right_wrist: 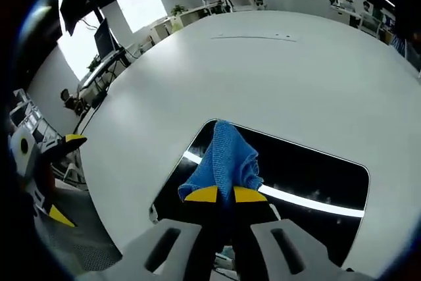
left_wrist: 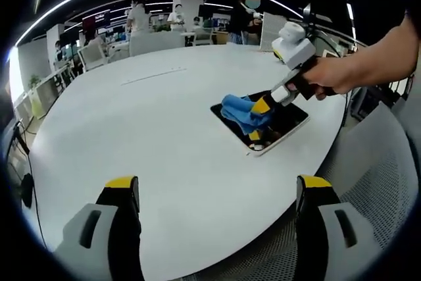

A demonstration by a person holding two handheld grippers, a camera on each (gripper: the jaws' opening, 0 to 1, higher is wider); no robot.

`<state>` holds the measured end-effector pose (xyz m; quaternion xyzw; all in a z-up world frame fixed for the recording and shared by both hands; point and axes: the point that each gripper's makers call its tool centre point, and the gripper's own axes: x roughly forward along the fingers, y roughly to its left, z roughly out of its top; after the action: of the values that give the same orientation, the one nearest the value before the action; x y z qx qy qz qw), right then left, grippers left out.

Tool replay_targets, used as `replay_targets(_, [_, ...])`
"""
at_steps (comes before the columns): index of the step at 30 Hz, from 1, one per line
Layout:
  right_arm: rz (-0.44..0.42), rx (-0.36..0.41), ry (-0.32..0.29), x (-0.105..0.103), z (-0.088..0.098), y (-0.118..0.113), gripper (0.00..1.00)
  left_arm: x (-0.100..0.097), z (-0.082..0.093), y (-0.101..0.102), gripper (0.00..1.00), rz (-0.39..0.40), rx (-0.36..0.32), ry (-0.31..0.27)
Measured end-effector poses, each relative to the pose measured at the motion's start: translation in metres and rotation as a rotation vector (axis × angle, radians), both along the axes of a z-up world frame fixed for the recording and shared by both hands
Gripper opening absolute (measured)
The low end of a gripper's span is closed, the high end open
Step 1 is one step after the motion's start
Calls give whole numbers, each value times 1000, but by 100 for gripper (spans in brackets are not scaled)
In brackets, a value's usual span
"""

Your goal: Wipe the mirror surface with the cleaning cloth until all visible marks leave the cleaned area.

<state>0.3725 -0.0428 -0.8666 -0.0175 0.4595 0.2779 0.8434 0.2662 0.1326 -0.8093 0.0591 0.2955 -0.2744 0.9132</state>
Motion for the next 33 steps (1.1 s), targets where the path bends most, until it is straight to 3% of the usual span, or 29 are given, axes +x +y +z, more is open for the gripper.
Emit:
replay_targets(13, [-47, -5, 3, 3, -1, -43, 0, -2, -3, -1, 99, -10, 18, 10])
replay_targets(33, [-83, -23, 13, 4, 0, -82, 0, 0, 1, -3, 99, -8, 2, 5])
